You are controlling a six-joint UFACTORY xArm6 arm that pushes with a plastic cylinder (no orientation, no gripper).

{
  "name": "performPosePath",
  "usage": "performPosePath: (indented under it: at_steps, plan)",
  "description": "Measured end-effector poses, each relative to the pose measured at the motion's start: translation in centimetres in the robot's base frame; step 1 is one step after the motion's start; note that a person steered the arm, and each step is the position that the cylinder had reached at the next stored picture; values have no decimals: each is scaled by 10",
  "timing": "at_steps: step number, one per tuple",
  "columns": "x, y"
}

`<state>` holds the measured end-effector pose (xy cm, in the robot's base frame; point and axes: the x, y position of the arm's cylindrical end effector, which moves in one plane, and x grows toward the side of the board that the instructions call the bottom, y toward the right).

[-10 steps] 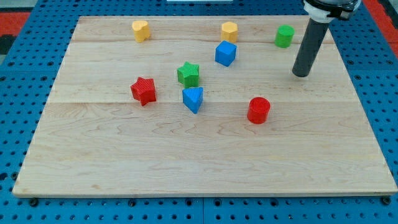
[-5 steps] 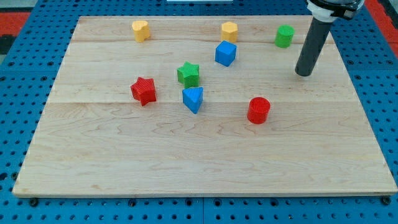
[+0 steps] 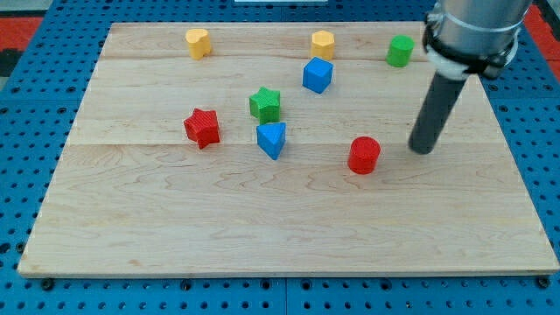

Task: Move the red circle towards the bottom left

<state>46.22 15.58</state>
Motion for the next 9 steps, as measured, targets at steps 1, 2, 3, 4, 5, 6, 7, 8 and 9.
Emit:
performPosePath:
  at_steps: [1, 2, 3, 4, 5, 6, 7, 8, 9]
  plan:
    - [-10, -80]
    - [13, -112]
    - [27, -93]
    - [64, -112]
    - [23, -199]
    - [14, -222]
    - [32, -267]
    - [39, -290]
    - [66, -326]
